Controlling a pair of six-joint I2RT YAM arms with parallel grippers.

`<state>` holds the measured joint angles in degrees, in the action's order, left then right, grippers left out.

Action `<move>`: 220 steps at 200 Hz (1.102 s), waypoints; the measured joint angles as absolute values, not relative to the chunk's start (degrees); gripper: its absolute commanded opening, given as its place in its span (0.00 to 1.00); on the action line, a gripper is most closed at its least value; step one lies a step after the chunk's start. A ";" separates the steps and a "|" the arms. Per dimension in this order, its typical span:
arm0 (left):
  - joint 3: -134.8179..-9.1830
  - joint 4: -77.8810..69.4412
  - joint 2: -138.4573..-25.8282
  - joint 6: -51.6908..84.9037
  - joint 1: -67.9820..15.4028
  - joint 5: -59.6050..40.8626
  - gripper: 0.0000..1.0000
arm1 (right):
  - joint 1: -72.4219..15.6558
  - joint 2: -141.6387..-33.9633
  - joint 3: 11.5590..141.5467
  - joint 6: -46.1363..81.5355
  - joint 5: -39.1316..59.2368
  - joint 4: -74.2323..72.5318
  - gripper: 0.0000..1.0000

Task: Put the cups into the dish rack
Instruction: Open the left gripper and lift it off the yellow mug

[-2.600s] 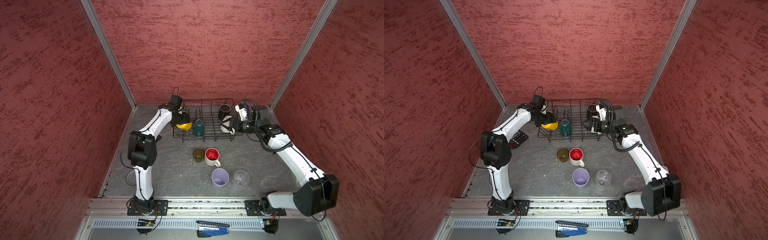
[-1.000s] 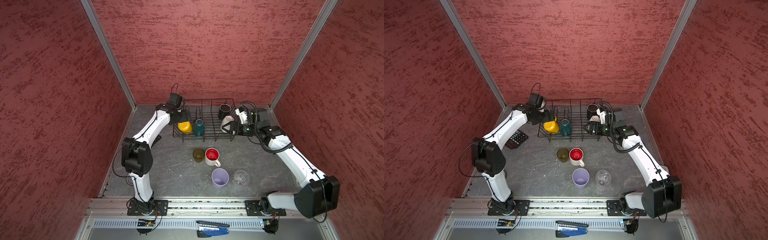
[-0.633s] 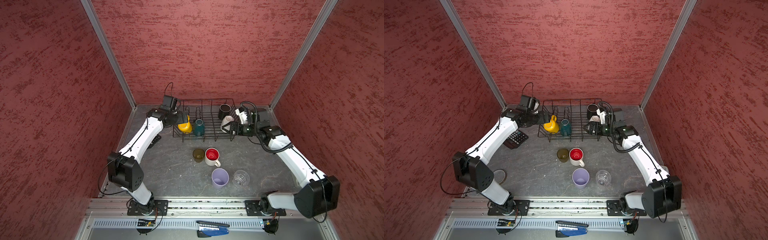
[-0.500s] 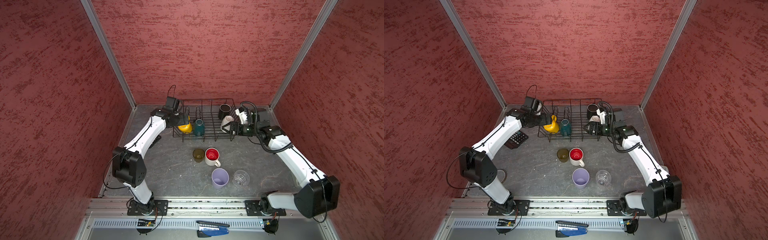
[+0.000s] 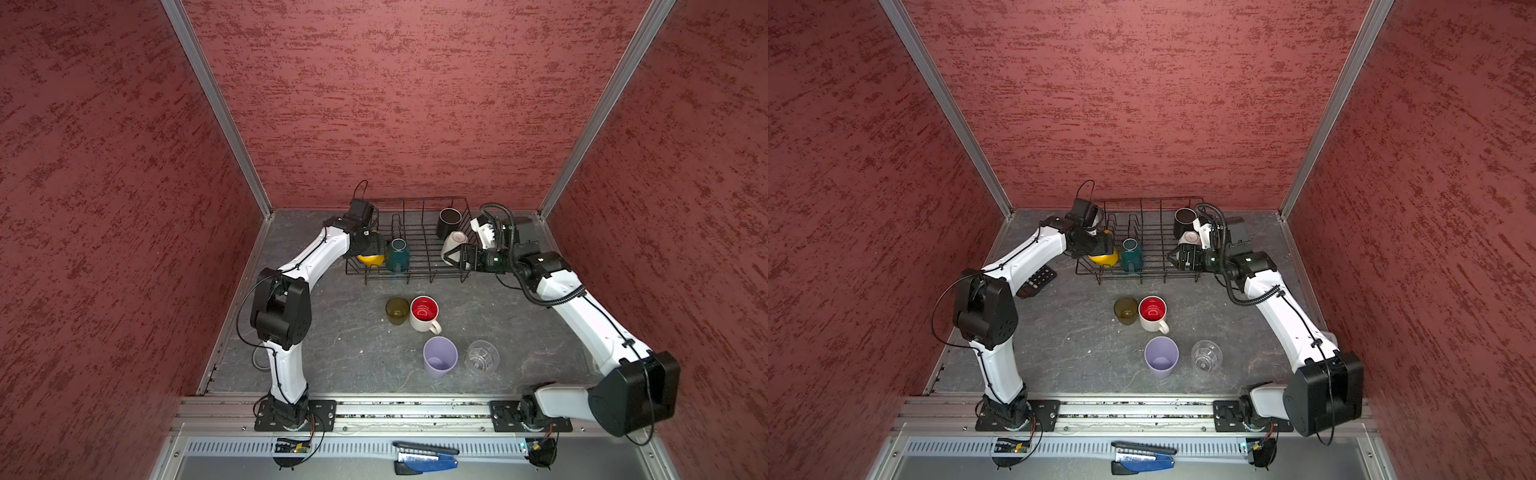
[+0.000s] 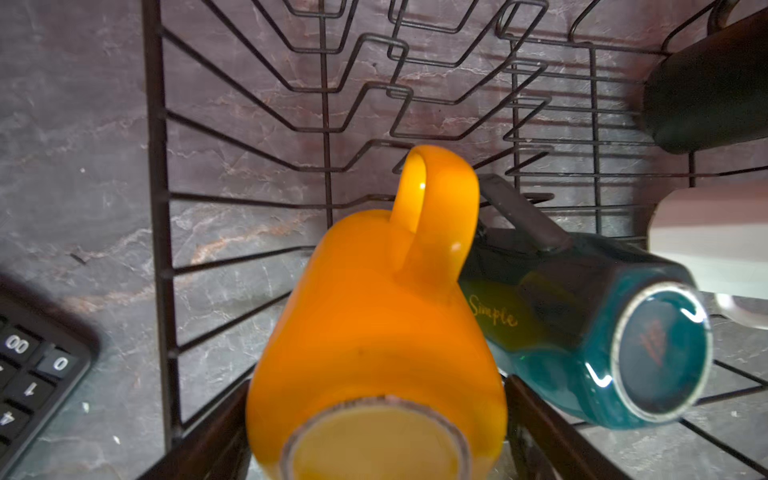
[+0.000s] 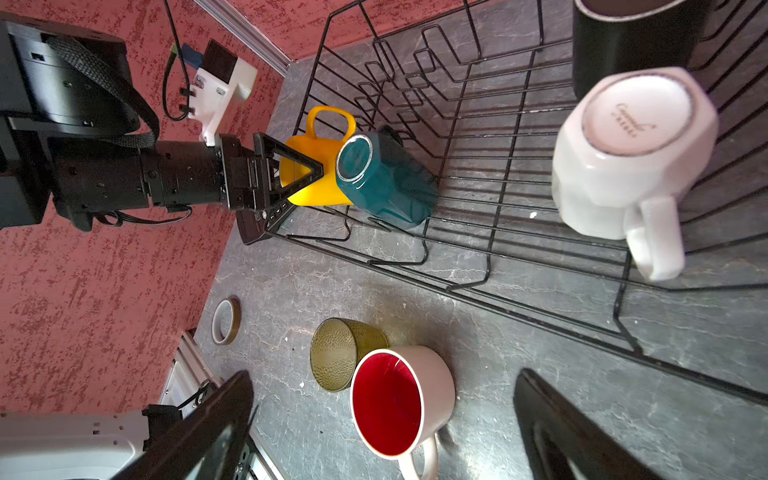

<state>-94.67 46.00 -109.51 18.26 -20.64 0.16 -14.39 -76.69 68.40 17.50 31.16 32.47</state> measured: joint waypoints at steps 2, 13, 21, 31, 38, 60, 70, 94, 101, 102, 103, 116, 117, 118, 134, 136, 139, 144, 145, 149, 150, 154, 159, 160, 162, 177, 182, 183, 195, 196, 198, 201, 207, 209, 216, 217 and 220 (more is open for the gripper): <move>-94.72 46.04 -109.54 18.11 -20.60 0.14 0.81 | -14.39 -76.69 68.40 17.50 31.18 32.49 0.99; -94.89 46.24 -109.56 17.93 -20.43 -0.05 0.76 | -14.39 -76.69 68.40 17.50 31.18 32.47 0.99; -94.98 46.35 -109.60 17.65 -20.23 -0.21 0.71 | -14.39 -76.69 68.40 17.50 31.18 32.47 0.99; -95.07 46.50 -109.62 17.28 -20.12 -0.62 0.67 | -14.39 -76.69 68.40 17.50 31.16 32.49 0.99; -95.13 46.59 -109.65 17.04 -20.03 -0.99 0.64 | -14.39 -76.69 68.40 17.47 31.16 32.49 0.99; -96.23 47.59 -110.28 15.53 -19.86 -1.91 0.57 | -14.39 -76.69 68.40 17.50 31.16 32.47 0.99; -96.79 48.12 -110.56 14.46 -19.79 -2.46 0.55 | -14.39 -76.69 68.40 17.50 31.18 32.47 0.99; -98.59 49.32 -111.53 10.83 -19.79 -3.25 0.52 | -14.39 -76.69 68.40 17.50 31.18 32.47 0.99; -98.98 49.65 -111.81 9.72 -19.79 -3.38 0.52 | -14.39 -76.69 68.40 17.50 31.18 32.45 0.99; -99.09 49.74 -111.85 9.43 -19.79 -3.40 0.52 | -14.39 -76.69 68.40 17.50 31.18 32.47 0.99; -99.13 49.76 -111.90 9.34 -19.79 -3.40 0.52 | -14.39 -76.69 68.40 17.50 31.18 32.47 0.99; -100.18 50.72 -112.44 7.09 -19.84 -3.42 0.53 | -14.39 -76.71 68.40 17.50 31.18 32.45 0.99; -100.25 50.83 -112.46 6.92 -19.84 -3.42 0.53 | -14.39 -76.71 68.40 17.50 31.20 32.45 0.99; -100.31 50.87 -112.51 6.83 -19.84 -3.42 0.53 | -14.39 -76.71 68.40 17.50 31.20 32.45 0.99; -102.15 52.58 -113.60 4.45 -19.90 -3.20 0.56 | -14.39 -76.73 68.40 17.52 31.22 32.45 0.99; -102.41 52.75 -113.78 4.23 -19.90 -3.18 0.56 | -14.39 -76.73 68.40 17.52 31.22 32.42 0.99; -102.76 53.08 -114.02 3.92 -19.92 -3.07 0.56 | -14.39 -76.73 68.40 17.52 31.22 32.42 0.99; -103.35 53.54 -114.39 3.40 -19.94 -2.94 0.58 | -14.39 -76.73 68.40 17.52 31.24 32.42 0.99; -103.42 53.60 -114.43 3.29 -19.94 -2.87 0.58 | -14.39 -76.73 68.40 17.52 31.24 32.42 0.99; -103.79 53.95 -114.78 2.92 -19.97 -2.79 0.60 | -14.39 -76.73 68.40 17.52 31.24 32.42 0.99; -103.88 54.00 -114.83 2.81 -19.99 -2.74 0.61 | -14.39 -76.73 68.40 17.52 31.24 32.42 0.99; -104.27 54.41 -115.15 2.52 -20.01 -2.57 0.63 | -14.39 -76.73 68.40 17.52 31.24 32.42 0.99; -104.62 54.74 -115.37 2.17 -20.01 -2.31 0.66 | -14.39 -76.73 68.40 17.52 31.24 32.45 0.99; -104.66 54.78 -115.50 2.04 -20.03 -2.24 0.66 | -14.39 -76.73 68.40 17.52 31.24 32.45 0.99; -104.79 54.92 -115.61 2.00 -20.05 -2.17 0.67 | -14.39 -76.73 68.40 17.52 31.24 32.45 0.99; -105.10 55.24 -116.07 1.52 -20.08 -1.10 0.73 | -14.39 -76.73 68.40 17.50 31.24 32.45 0.99; -105.10 55.13 -116.07 1.43 -20.14 -0.84 0.76 | -14.39 -76.73 68.40 17.50 31.22 32.47 0.99; -105.10 55.13 -116.07 1.43 -20.16 -0.80 0.77 | -14.39 -76.73 68.40 17.50 31.22 32.47 0.99; -105.06 55.02 -116.01 1.32 -20.32 -0.03 0.87 | -14.39 -76.73 68.40 17.47 31.20 32.51 0.99; -105.06 55.00 -115.98 1.30 -20.32 0.05 0.88 | -14.39 -76.73 68.40 17.47 31.20 32.53 0.99; -104.99 54.92 -115.90 1.23 -20.34 0.14 0.91 | -14.39 -76.73 68.40 17.45 31.20 32.53 0.99; -104.88 54.81 -115.83 1.15 -20.40 0.32 0.95 | -14.39 -76.73 68.40 17.41 31.18 32.58 0.99; -104.66 54.54 -115.59 0.84 -20.43 0.58 1.00 | -14.39 -76.73 68.40 17.28 31.14 32.69 0.99; -104.57 54.43 -115.52 1.10 -20.45 0.60 1.00 | -14.39 -76.73 68.40 17.26 31.11 32.73 0.99; -104.09 53.89 -114.89 1.08 -20.49 1.08 1.00 | -14.39 -76.73 68.40 17.08 30.87 32.91 0.99; -104.03 53.76 -114.69 1.19 -20.49 1.13 1.00 | -14.39 -76.73 68.40 17.08 30.81 32.93 0.99; -103.79 53.54 -114.26 0.97 -20.47 1.34 1.00 | -14.39 -76.73 68.40 17.02 30.68 32.99 0.99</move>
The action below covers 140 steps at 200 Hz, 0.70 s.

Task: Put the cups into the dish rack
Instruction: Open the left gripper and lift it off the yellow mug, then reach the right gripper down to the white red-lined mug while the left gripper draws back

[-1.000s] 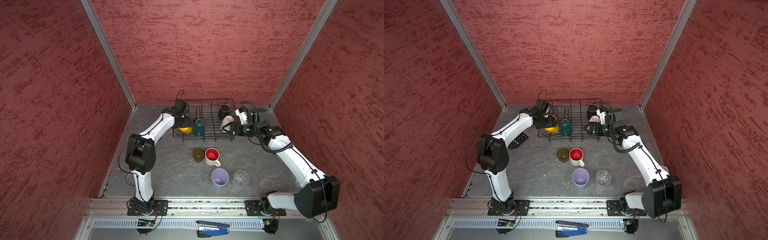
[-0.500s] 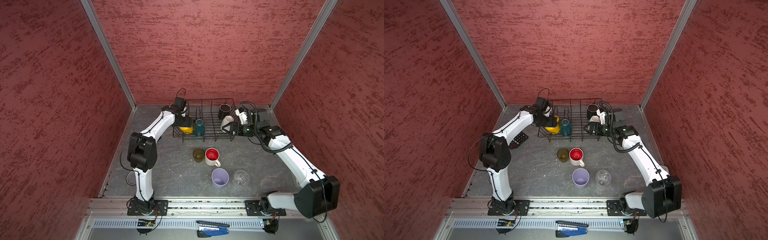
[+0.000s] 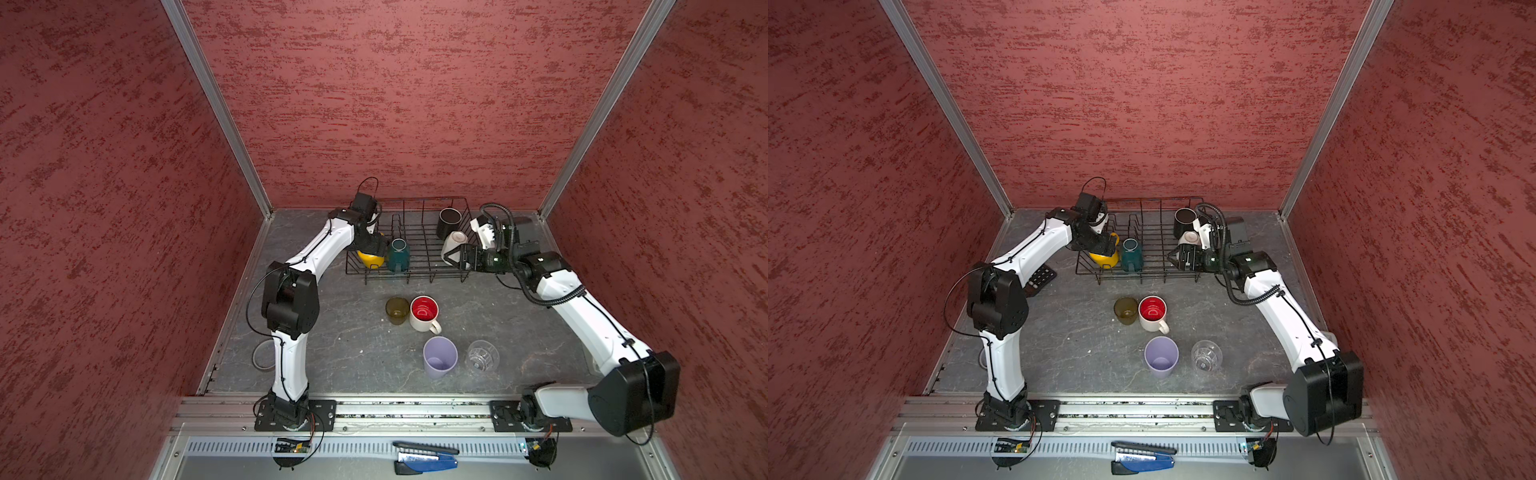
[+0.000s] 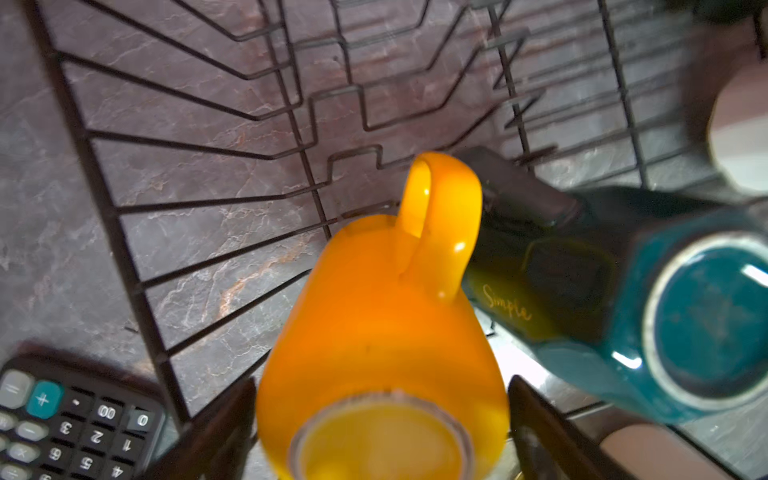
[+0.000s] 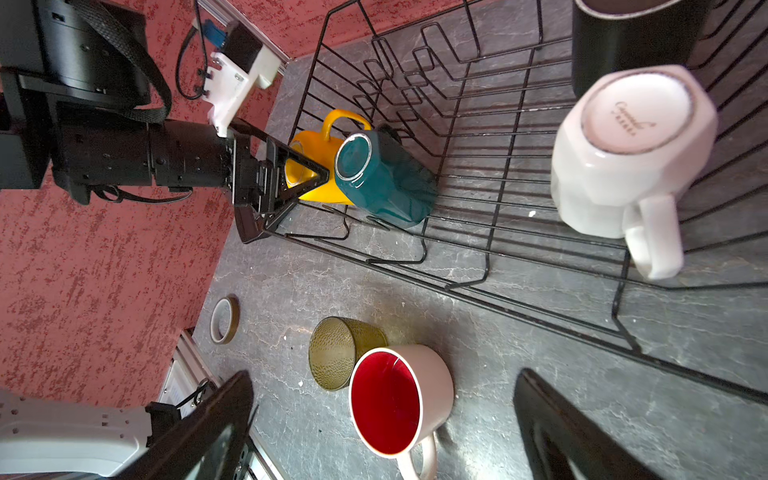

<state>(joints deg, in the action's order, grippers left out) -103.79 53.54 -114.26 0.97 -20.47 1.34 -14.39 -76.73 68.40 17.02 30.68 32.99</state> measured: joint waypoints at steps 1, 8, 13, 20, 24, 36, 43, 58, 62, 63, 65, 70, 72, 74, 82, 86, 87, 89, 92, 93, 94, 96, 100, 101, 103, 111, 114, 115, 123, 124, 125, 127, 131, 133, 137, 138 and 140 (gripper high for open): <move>-103.72 53.47 -114.15 0.99 -20.47 1.43 1.00 | -14.39 -76.73 68.40 16.97 30.63 33.01 0.99; -103.02 52.66 -112.81 0.99 -20.47 1.80 1.00 | -14.39 -76.73 68.40 16.84 30.35 33.15 0.99; -102.61 52.27 -111.66 1.02 -20.47 2.02 1.00 | -14.39 -76.73 68.40 16.71 30.15 33.26 0.99; -101.97 51.40 -109.75 1.02 -20.47 2.39 1.00 | -14.39 -76.73 68.40 16.56 29.98 33.43 0.99; -101.62 50.87 -108.64 1.02 -20.47 2.59 1.00 | -14.39 -76.73 68.40 16.47 29.82 33.52 0.99; -100.92 49.25 -105.10 1.02 -20.47 3.09 1.00 | -14.39 -76.73 68.40 16.23 29.41 33.93 0.99; -100.55 48.05 -102.96 1.06 -20.47 3.49 1.00 | -14.39 -76.73 68.40 16.16 29.28 34.13 0.99; -97.95 43.94 -97.73 1.52 -20.49 4.67 1.00 | -14.39 -76.73 68.42 15.79 29.04 34.65 0.98; -96.86 42.72 -96.20 1.72 -20.49 4.95 1.00 | -14.39 -76.73 68.42 15.62 28.91 34.94 0.98; -96.38 42.24 -95.70 1.76 -20.49 5.08 1.00 | -14.39 -76.73 68.42 15.59 28.88 35.00 0.98; -95.61 41.45 -94.76 1.96 -20.49 5.21 1.00 | -14.39 -76.73 68.45 15.51 28.82 35.16 0.97; -93.69 39.62 -92.71 2.17 -20.49 5.58 1.00 | -14.41 -76.73 68.47 15.33 28.58 35.59 0.96; -92.75 38.83 -91.59 2.35 -20.49 5.63 1.00 | -14.41 -76.73 68.49 15.20 28.49 35.83 0.96; -92.14 38.30 -90.94 2.39 -20.49 5.65 1.00 | -14.41 -76.73 68.49 14.96 28.27 36.03 0.95; -88.16 34.98 -87.07 3.05 -20.47 5.87 1.00 | -14.57 -76.73 68.51 14.52 27.55 36.95 0.92; -86.48 33.58 -85.56 3.27 -20.47 5.87 1.00 | -14.66 -76.73 68.51 14.28 27.27 37.34 0.91; -85.76 33.06 -84.84 3.40 -20.45 5.80 1.00 | -14.76 -76.71 68.51 14.00 27.07 37.54 0.90; -84.73 32.05 -83.88 3.49 -20.38 5.80 1.00 | -14.92 -76.73 68.51 13.89 26.79 37.80 0.90; -83.26 30.89 -82.61 3.84 -20.29 5.54 1.00 | -15.05 -76.71 68.51 13.82 26.44 38.15 0.88; -82.89 30.48 -82.24 3.88 -20.25 5.43 1.00 | -15.07 -76.73 68.51 13.76 26.37 38.26 0.88; -82.13 29.91 -81.56 3.97 -20.21 5.23 1.00 | -15.16 -76.73 68.51 13.47 26.15 38.44 0.88; -81.38 29.21 -80.93 4.21 -20.16 5.02 1.00 | -15.27 -76.73 68.51 13.37 25.78 38.74 0.87; -79.37 27.62 -78.98 4.56 -19.90 4.29 1.00 | -15.49 -76.73 68.51 13.08 25.23 39.31 0.86; -79.07 27.33 -78.67 4.60 -19.88 4.14 1.00 | -15.59 -76.71 68.51 12.91 24.93 39.48 0.86; -78.15 26.59 -77.89 4.75 -19.75 3.73 1.00 | -15.75 -76.73 68.51 12.97 24.60 39.83 0.85; -75.40 24.45 -74.87 5.67 -19.16 2.28 1.00 | -16.62 -76.73 68.51 12.56 23.40 40.97 0.82; -74.78 23.99 -74.00 5.82 -18.96 1.78 1.00 | -17.17 -76.71 68.51 12.25 22.83 41.45 0.81; -74.63 23.83 -73.82 5.91 -18.90 1.65 1.00 | -17.28 -76.71 68.49 12.23 22.70 41.54 0.81; -73.52 22.63 -71.96 6.72 -18.33 0.60 1.00 | -18.72 -76.69 68.27 11.99 21.45 42.37 0.77; -73.45 22.55 -71.85 6.79 -18.31 0.49 1.00 | -18.85 -76.66 68.23 11.99 21.34 42.41 0.77; -73.36 22.41 -71.61 6.87 -18.24 0.36 1.00 | -18.98 -76.66 68.20 11.99 21.28 42.48 0.76; -73.28 22.22 -71.33 6.94 -18.20 0.30 1.00 | -19.40 -76.66 68.07 11.77 21.04 42.63 0.75; -73.01 21.76 -70.70 7.22 -17.98 -0.03 1.00 | -20.23 -76.58 67.77 11.73 20.34 42.94 0.74; -72.90 21.58 -70.37 7.35 -17.89 -0.16 1.00 | -20.60 -76.58 67.57 11.81 20.12 43.11 0.73; -72.66 21.23 -69.84 7.55 -17.82 -0.23 1.00 | -21.30 -76.51 67.20 11.68 19.59 43.27 0.72; -72.58 21.04 -69.65 7.64 -17.80 -0.30 1.00 | -21.54 -76.47 67.05 11.81 19.35 43.35 0.72; -72.31 20.84 -69.23 7.79 -17.78 -0.43 1.00 | -21.91 -76.44 66.76 11.70 19.09 43.42 0.72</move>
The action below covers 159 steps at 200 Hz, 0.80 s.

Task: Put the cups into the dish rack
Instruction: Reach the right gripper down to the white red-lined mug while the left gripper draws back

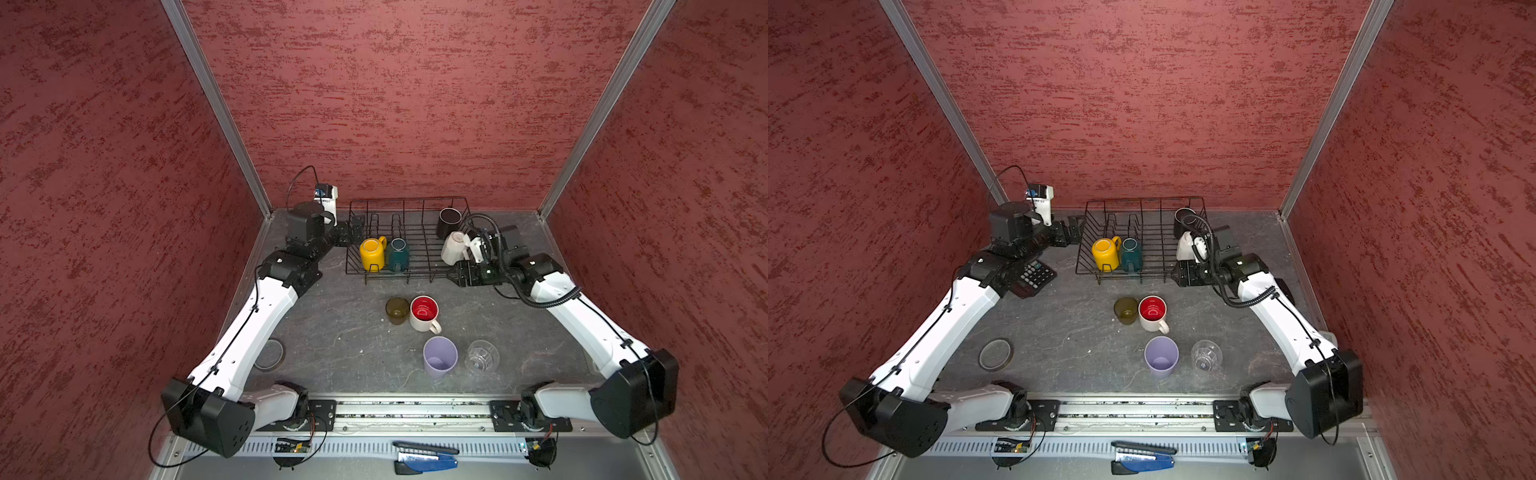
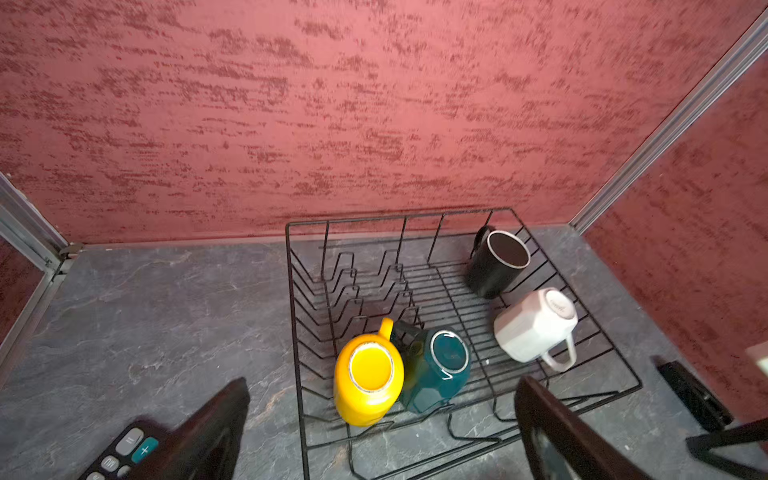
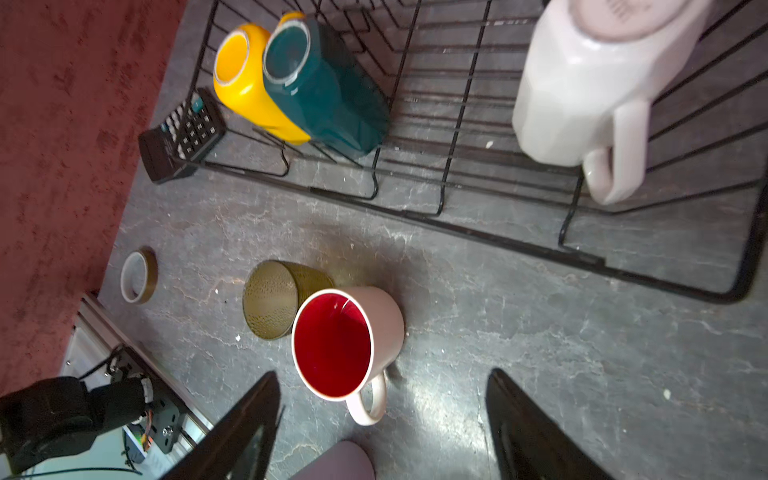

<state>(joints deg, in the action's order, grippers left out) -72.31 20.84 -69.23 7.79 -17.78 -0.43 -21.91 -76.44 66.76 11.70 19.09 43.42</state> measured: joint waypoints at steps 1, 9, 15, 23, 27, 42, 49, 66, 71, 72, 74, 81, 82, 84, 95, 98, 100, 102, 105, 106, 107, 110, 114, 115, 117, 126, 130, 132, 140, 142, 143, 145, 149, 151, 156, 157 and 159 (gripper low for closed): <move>-72.25 20.71 -69.12 7.84 -17.78 -0.45 1.00 | -22.06 -76.44 66.65 11.66 18.98 43.44 0.72; -71.05 19.66 -67.72 8.27 -17.78 -0.82 1.00 | -23.40 -76.31 65.43 11.86 18.13 43.70 0.72; -69.71 19.03 -66.39 8.64 -17.78 -1.06 1.00 | -24.29 -76.29 64.51 12.03 17.56 43.88 0.71; -67.68 18.37 -64.60 9.21 -17.80 -1.34 1.00 | -25.45 -76.27 63.13 12.19 16.86 43.99 0.71; -66.74 18.20 -63.79 9.45 -17.87 -1.39 1.00 | -25.98 -76.27 62.41 12.49 16.47 44.01 0.71; -63.18 17.96 -60.75 10.52 -17.87 -1.39 1.00 | -27.70 -76.40 60.31 13.32 15.66 44.03 0.69; -61.82 18.00 -59.59 11.09 -17.87 -1.30 1.00 | -28.34 -76.55 59.75 13.67 15.20 43.99 0.67; -59.20 18.04 -57.04 12.40 -17.85 -0.99 1.00 | -29.54 -77.60 59.22 14.61 14.24 43.59 0.64; -58.54 18.00 -56.38 12.69 -17.85 -0.95 1.00 | -29.87 -78.11 59.22 14.76 13.96 43.33 0.64; -58.39 18.04 -56.16 12.73 -17.85 -0.95 1.00 | -29.95 -78.28 59.22 14.76 13.87 43.20 0.64; -58.24 18.06 -55.92 12.80 -17.85 -0.93 1.00 | -30.04 -78.50 59.22 14.83 13.80 43.07 0.64; -57.49 18.09 -54.89 13.21 -17.85 -0.84 1.00 | -30.57 -79.50 59.24 15.00 13.58 42.50 0.64; -57.36 18.09 -54.72 13.23 -17.85 -0.82 1.00 | -30.63 -79.59 59.24 15.00 13.58 42.48 0.63; -57.19 18.09 -54.43 13.30 -17.85 -0.80 1.00 | -30.74 -79.88 59.24 15.07 13.54 42.35 0.63; -56.60 18.37 -52.99 13.61 -17.85 -0.67 1.00 | -31.44 -81.67 59.27 15.25 13.21 41.60 0.63; -56.47 18.44 -52.62 13.72 -17.85 -0.54 1.00 | -31.55 -82.11 59.29 15.27 13.10 41.47 0.62; -56.42 18.46 -52.42 13.72 -17.85 -0.51 1.00 | -31.70 -82.43 59.29 15.31 13.06 41.36 0.62; -56.36 18.50 -52.14 13.72 -17.85 -0.47 1.00 | -31.88 -82.81 59.31 15.31 12.99 41.28 0.62; -56.25 18.52 -51.79 13.76 -17.85 -0.32 1.00 | -32.08 -83.24 59.33 15.42 12.86 41.17 0.61; -56.23 18.52 -51.72 13.76 -17.85 -0.32 1.00 | -32.16 -83.44 59.33 15.44 12.80 41.10 0.61; -56.21 18.59 -51.53 13.76 -17.85 -0.27 1.00 | -32.23 -83.57 59.33 15.42 12.78 41.08 0.61; -56.16 18.65 -51.24 13.80 -17.85 -0.10 1.00 | -32.47 -84.07 59.35 15.49 12.71 40.97 0.61; -56.05 18.70 -50.76 13.91 -17.85 -0.01 1.00 | -32.75 -84.77 59.42 15.49 12.56 40.80 0.60; -56.03 18.70 -50.70 13.93 -17.82 0.01 1.00 | -32.84 -85.01 59.42 15.49 12.49 40.75 0.60; -55.99 18.72 -50.48 13.96 -17.82 0.05 1.00 | -32.95 -85.21 59.46 15.51 12.43 40.69 0.60; -55.75 18.87 -49.60 14.17 -17.78 0.14 1.00 | -33.47 -86.78 59.66 15.62 11.99 40.29 0.57; -55.53 18.85 -49.15 14.31 -17.76 0.16 1.00 | -33.67 -87.26 59.72 15.64 11.84 40.21 0.56; -55.42 18.87 -48.95 14.37 -17.74 0.19 1.00 | -33.76 -87.57 59.77 15.64 11.70 40.14 0.56; -54.92 18.98 -48.10 14.59 -17.67 0.32 1.00 | -34.06 -88.73 59.99 15.64 11.29 39.99 0.53; -54.76 19.05 -47.88 14.61 -17.67 0.32 1.00 | -34.13 -88.99 60.05 15.66 11.25 39.92 0.52; -54.68 19.07 -47.75 14.61 -17.67 0.36 1.00 | -34.15 -89.08 60.07 15.62 11.22 39.90 0.52; -54.57 19.09 -47.59 14.63 -17.65 0.36 1.00 | -34.24 -89.32 60.12 15.73 11.07 39.83 0.51; -54.30 19.22 -47.18 14.74 -17.65 0.45 1.00 | -34.37 -89.84 60.23 15.62 10.90 39.70 0.50; -54.19 19.31 -47.03 14.74 -17.63 0.51 1.00 | -34.41 -90.04 60.27 15.77 10.85 39.66 0.49; -53.98 19.55 -46.61 14.79 -17.63 0.60 1.00 | -34.52 -90.61 60.36 15.73 10.55 39.40 0.46; -53.91 19.62 -46.50 14.79 -17.63 0.60 1.00 | -34.54 -90.67 60.38 15.77 10.50 39.35 0.46; -53.87 19.68 -46.39 14.81 -17.63 0.64 1.00 | -34.57 -90.87 60.40 15.86 10.37 39.24 0.45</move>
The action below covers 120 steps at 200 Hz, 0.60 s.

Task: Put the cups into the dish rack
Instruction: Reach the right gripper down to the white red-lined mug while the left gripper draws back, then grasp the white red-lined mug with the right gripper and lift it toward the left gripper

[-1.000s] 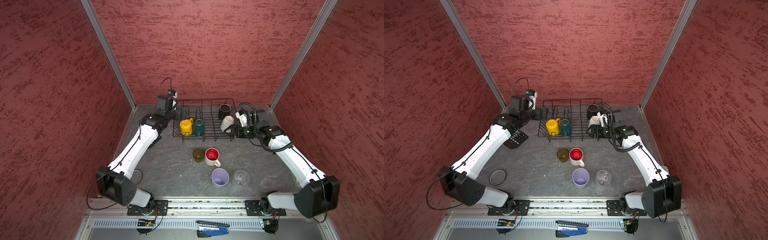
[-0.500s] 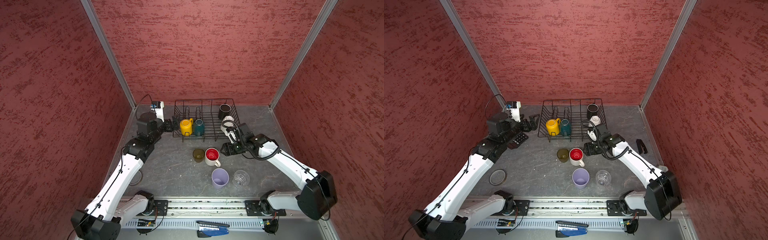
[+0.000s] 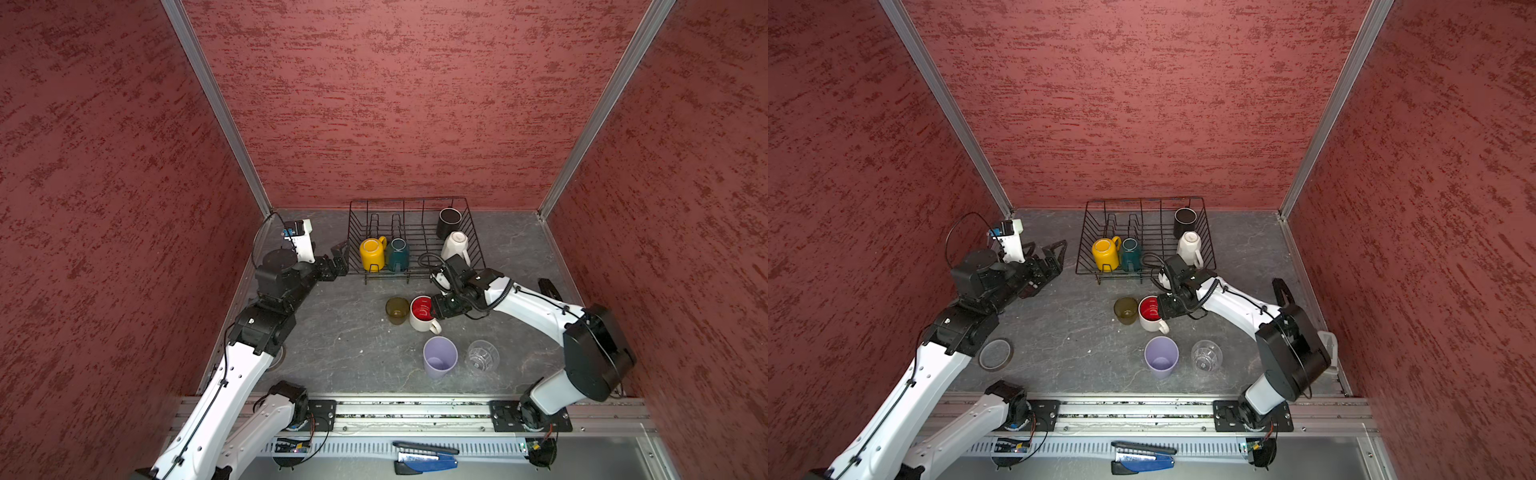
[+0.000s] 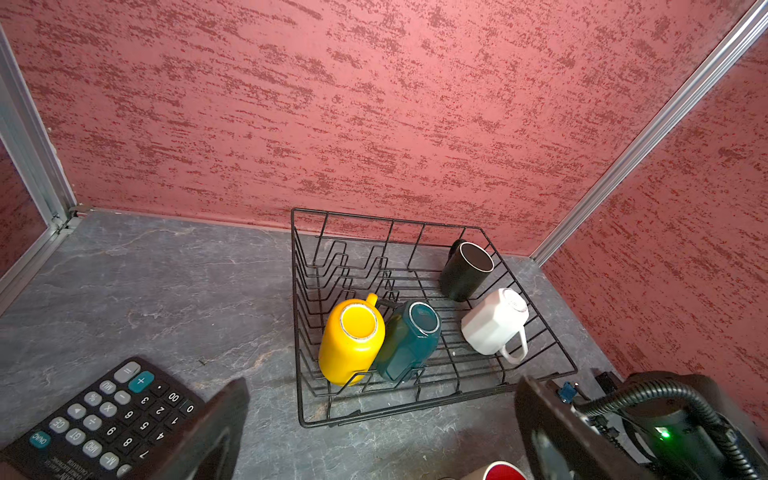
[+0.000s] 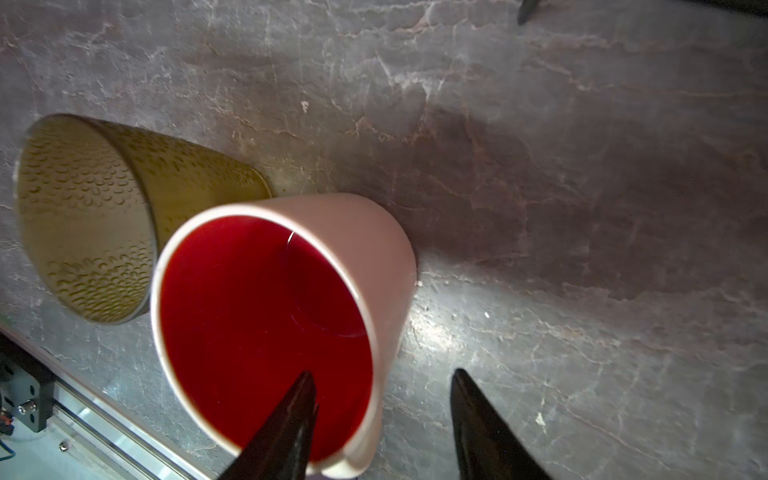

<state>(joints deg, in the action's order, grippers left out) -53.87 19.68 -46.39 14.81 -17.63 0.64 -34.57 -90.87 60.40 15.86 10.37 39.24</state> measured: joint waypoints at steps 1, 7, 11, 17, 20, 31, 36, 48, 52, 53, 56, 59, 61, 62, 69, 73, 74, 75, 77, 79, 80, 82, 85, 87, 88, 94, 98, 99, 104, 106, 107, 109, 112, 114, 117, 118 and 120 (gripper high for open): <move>-53.80 19.70 -46.30 14.81 -17.63 0.71 1.00 | -34.59 -90.98 60.45 15.79 10.22 39.20 0.45; -53.58 19.86 -45.91 14.83 -17.61 0.97 1.00 | -34.70 -91.50 60.62 15.88 10.00 38.94 0.42; -53.52 20.01 -45.65 14.83 -17.56 1.08 1.00 | -34.74 -91.81 60.73 15.88 9.78 38.68 0.40; -53.43 20.27 -45.32 14.83 -17.50 1.30 1.00 | -34.81 -92.23 60.99 15.86 9.47 38.41 0.37; -53.39 20.47 -45.17 14.85 -17.41 1.41 1.00 | -34.83 -92.42 61.17 15.86 9.26 38.35 0.35; -53.25 20.88 -44.49 14.92 -17.28 1.61 1.00 | -34.89 -92.84 61.60 15.81 8.71 37.95 0.29; -53.21 21.06 -44.14 14.98 -17.23 1.67 1.00 | -34.98 -92.95 61.78 15.86 8.47 37.80 0.26; -53.01 21.39 -43.24 15.00 -17.12 1.85 1.00 | -35.07 -93.14 62.30 15.75 7.90 37.78 0.19; -52.95 21.47 -42.98 15.03 -17.08 1.85 1.00 | -35.07 -93.21 62.50 15.70 7.75 37.69 0.17; -52.93 21.47 -42.89 15.00 -17.06 1.85 1.00 | -35.07 -93.23 62.54 15.68 7.70 37.71 0.17; -52.86 21.52 -42.63 15.03 -17.02 1.87 1.00 | -35.09 -93.23 62.67 15.64 7.62 37.69 0.15; -52.77 21.54 -42.41 15.03 -16.97 1.91 1.00 | -35.11 -93.25 62.85 15.62 7.44 37.74 0.14; -52.71 21.56 -42.24 15.03 -16.95 1.96 1.00 | -35.11 -93.27 62.98 15.57 7.33 37.80 0.13; -52.69 21.58 -42.17 15.03 -16.95 1.96 1.00 | -35.11 -93.27 63.02 15.57 7.35 37.80 0.12; -52.53 21.65 -41.71 15.05 -16.86 2.04 1.00 | -35.16 -93.30 63.35 15.31 7.22 37.91 0.09; -52.42 21.67 -41.47 15.05 -16.80 2.02 1.00 | -35.22 -93.32 63.48 15.25 6.98 38.09 0.07; -52.40 21.67 -41.39 15.05 -16.75 2.02 1.00 | -35.24 -93.32 63.48 15.14 6.96 38.11 0.07; -52.38 21.69 -41.34 15.05 -16.75 2.02 1.00 | -35.29 -93.32 63.48 14.96 6.81 38.17 0.06; -52.36 21.74 -41.19 15.05 -16.71 2.04 1.00 | -35.31 -93.32 63.51 14.98 6.48 38.22 0.06; -52.31 21.80 -41.12 15.05 -16.67 2.04 1.00 | -35.33 -93.32 63.51 14.96 6.17 38.35 0.05; -52.31 21.85 -41.10 15.05 -16.64 2.04 1.00 | -35.33 -93.32 63.51 14.94 6.15 38.44 0.05; -52.29 21.89 -40.99 15.07 -16.62 2.04 1.00 | -35.31 -93.32 63.48 14.85 6.13 38.63 0.04; -52.27 21.91 -40.86 15.07 -16.60 2.07 1.00 | -35.31 -93.32 63.51 14.94 6.11 38.81 0.02; -52.25 21.96 -40.82 15.09 -16.56 2.07 1.00 | -35.33 -93.32 63.51 14.92 6.26 38.83 0.02; -52.25 21.96 -40.80 15.11 -16.56 2.07 1.00 | -35.33 -93.32 63.53 14.81 6.20 38.85 0.01; -52.18 21.96 -40.58 15.18 -16.47 2.09 1.00 | -35.33 -93.32 63.70 14.61 6.04 39.18 0.00; -52.12 21.98 -40.47 15.20 -16.43 2.09 1.00 | -35.33 -93.32 63.79 14.59 5.91 39.33 0.00; -52.12 21.98 -40.45 15.20 -16.40 2.09 1.00 | -35.33 -93.32 63.81 14.57 5.91 39.38 0.00; -51.99 21.98 -40.27 15.20 -16.38 2.13 1.00 | -35.33 -93.32 63.88 14.52 5.80 39.55 0.00; -51.92 21.98 -40.21 15.20 -16.36 2.15 1.00 | -35.33 -93.32 63.90 14.55 5.78 39.62 0.00; -51.92 21.98 -40.18 15.20 -16.36 2.17 1.00 | -35.33 -93.30 63.92 14.52 5.76 39.70 0.00; -51.83 21.96 -40.10 15.20 -16.34 2.22 1.00 | -35.33 -93.30 63.94 14.52 5.76 39.77 0.00; -51.70 21.96 -39.99 15.20 -16.34 2.26 1.00 | -35.33 -93.30 63.99 14.52 5.74 39.86 0.00; -51.64 21.96 -39.92 15.20 -16.34 2.26 1.00 | -35.31 -93.27 64.03 14.52 5.74 39.99 0.00; -51.53 21.96 -39.81 15.20 -16.32 2.26 1.00 | -35.33 -93.25 64.05 14.52 5.72 40.16 0.00; -51.51 21.96 -39.79 15.20 -16.32 2.26 1.00 | -35.31 -93.23 64.07 14.50 5.67 40.25 0.00; -51.42 21.96 -39.72 15.20 -16.32 2.26 1.00 | -35.33 -93.19 64.07 14.50 5.65 40.40 0.00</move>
<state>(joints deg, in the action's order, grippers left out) -51.42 21.96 -39.72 15.20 -16.32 2.26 -35.33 -93.19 64.07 14.50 5.65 40.40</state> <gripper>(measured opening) 0.996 0.082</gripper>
